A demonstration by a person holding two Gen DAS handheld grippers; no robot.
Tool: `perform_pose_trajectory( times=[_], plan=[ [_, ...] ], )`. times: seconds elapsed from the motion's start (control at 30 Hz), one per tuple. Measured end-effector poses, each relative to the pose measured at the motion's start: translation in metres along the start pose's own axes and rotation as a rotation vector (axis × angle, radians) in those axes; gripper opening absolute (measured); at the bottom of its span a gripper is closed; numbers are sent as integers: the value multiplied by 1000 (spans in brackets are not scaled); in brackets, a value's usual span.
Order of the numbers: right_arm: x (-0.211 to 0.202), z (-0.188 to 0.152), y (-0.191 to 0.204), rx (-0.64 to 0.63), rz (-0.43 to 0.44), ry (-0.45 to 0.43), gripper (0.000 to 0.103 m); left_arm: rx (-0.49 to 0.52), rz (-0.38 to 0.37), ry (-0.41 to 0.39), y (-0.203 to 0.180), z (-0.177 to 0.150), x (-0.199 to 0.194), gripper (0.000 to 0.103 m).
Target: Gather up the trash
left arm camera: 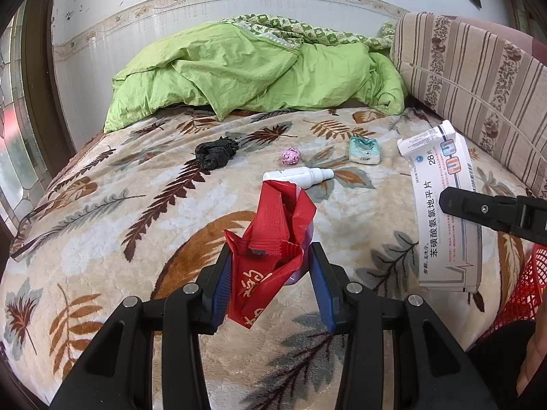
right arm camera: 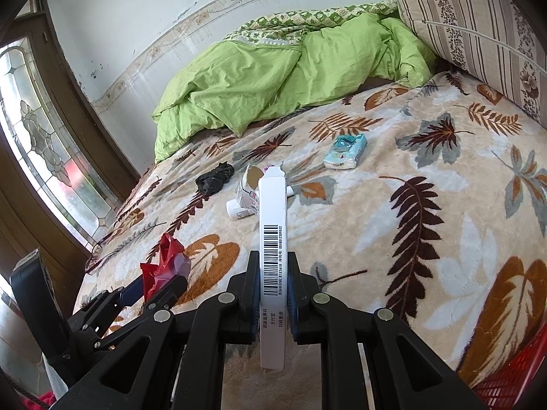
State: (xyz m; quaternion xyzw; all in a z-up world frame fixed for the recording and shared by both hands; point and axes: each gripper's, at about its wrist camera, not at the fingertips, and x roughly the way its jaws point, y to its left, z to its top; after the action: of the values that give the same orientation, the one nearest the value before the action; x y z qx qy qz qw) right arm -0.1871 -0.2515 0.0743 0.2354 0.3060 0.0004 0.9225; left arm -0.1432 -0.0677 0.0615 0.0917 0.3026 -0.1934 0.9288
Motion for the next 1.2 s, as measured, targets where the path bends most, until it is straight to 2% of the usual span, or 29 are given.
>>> perform_pose_trajectory(
  times=[0.23,0.4,0.77,0.97,1.03,1.2],
  plan=[
    [-15,3,-14,71,5,-22,14,-2,-34,-5,-9,-1,-10,42],
    [-39,5,-28,123,16,-40,14,7,-90,-9,-19,5,-20,42],
    [-114,-6,-68,184,-28,-88,14,98,-236,-17,-79,24,-45,42],
    [-164,-24,-110,259,-120,-106,14,223,-390,-17,-143,35,-67,42],
    [-183,-30,-126,285,-160,-116,14,264,-474,0,-169,36,-74,42],
    [-229,-45,-167,338,-281,-144,13,320,-675,113,-230,35,-80,42]
  ],
)
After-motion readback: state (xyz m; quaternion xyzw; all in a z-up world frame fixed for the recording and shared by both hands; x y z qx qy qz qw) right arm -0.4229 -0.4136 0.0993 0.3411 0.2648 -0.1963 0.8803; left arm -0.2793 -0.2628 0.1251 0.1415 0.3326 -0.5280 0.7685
